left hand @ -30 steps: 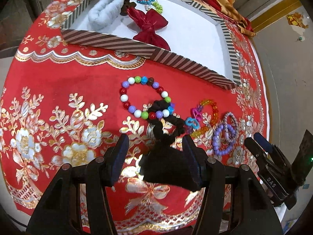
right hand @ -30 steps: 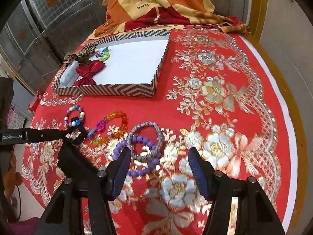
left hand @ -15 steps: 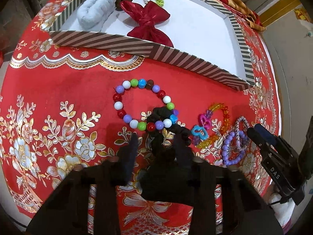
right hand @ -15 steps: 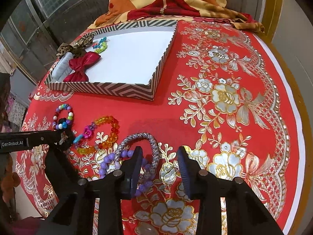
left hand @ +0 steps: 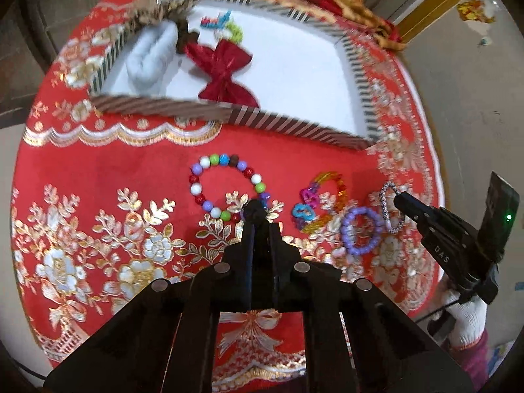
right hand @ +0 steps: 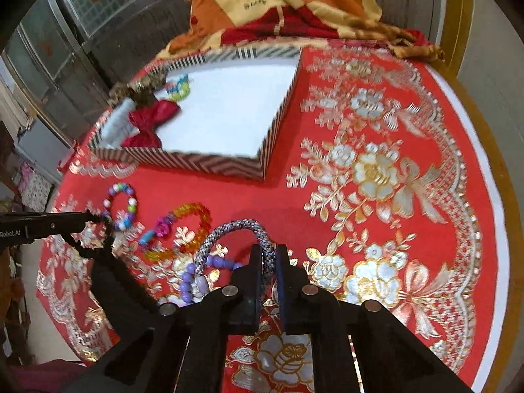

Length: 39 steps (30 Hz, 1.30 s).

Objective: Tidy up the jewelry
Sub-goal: 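Grasp the black scrunchie with left gripper while right gripper grasps silver rhinestone bracelet, then carry scrunchie and silver bracelet into the tray and open both grippers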

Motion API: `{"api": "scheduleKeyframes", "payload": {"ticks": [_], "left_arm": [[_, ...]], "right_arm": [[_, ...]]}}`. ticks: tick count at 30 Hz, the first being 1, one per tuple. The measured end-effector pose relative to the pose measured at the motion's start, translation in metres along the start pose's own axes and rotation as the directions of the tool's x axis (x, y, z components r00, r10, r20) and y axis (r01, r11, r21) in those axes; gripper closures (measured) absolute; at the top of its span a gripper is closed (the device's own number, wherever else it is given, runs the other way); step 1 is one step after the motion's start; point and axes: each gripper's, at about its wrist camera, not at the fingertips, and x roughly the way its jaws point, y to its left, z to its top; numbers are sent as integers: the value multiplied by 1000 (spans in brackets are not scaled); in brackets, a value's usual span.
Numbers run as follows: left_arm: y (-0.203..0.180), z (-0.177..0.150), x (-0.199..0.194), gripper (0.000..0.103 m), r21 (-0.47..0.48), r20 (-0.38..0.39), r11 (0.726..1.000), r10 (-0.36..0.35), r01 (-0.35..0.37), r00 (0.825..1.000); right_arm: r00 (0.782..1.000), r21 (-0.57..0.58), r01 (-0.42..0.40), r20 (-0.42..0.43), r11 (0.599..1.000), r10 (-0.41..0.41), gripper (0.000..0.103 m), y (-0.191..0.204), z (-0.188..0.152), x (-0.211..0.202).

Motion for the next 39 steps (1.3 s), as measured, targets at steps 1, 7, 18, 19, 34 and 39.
{"api": "scheduleKeyframes", "payload": {"ticks": [1, 7, 18, 19, 34, 39], "left_arm": [[0, 1, -7, 96, 5, 12, 1000, -4, 4, 1000], [-6, 10, -38, 96, 32, 72, 999, -17, 15, 997], [-23, 32, -64, 96, 70, 178, 996, 38, -51, 983], [-23, 34, -64, 96, 72, 183, 996, 41, -55, 982], [-35, 83, -68, 96, 103, 232, 990, 72, -98, 970], [-37, 118, -66, 96, 92, 229, 994, 33, -56, 973]], "right_arm": [[1000, 2, -4, 7, 1000, 4, 96, 1, 2, -4], [999, -2, -13, 53, 1000, 14, 96, 5, 10, -29], [992, -55, -7, 125, 998, 13, 96, 25, 37, -60], [992, -57, -6, 128, 998, 14, 96, 25, 39, -62], [986, -106, 2, 163, 994, 15, 96, 34, 87, -68], [986, -127, 3, 167, 992, 18, 96, 36, 112, -59]]}}
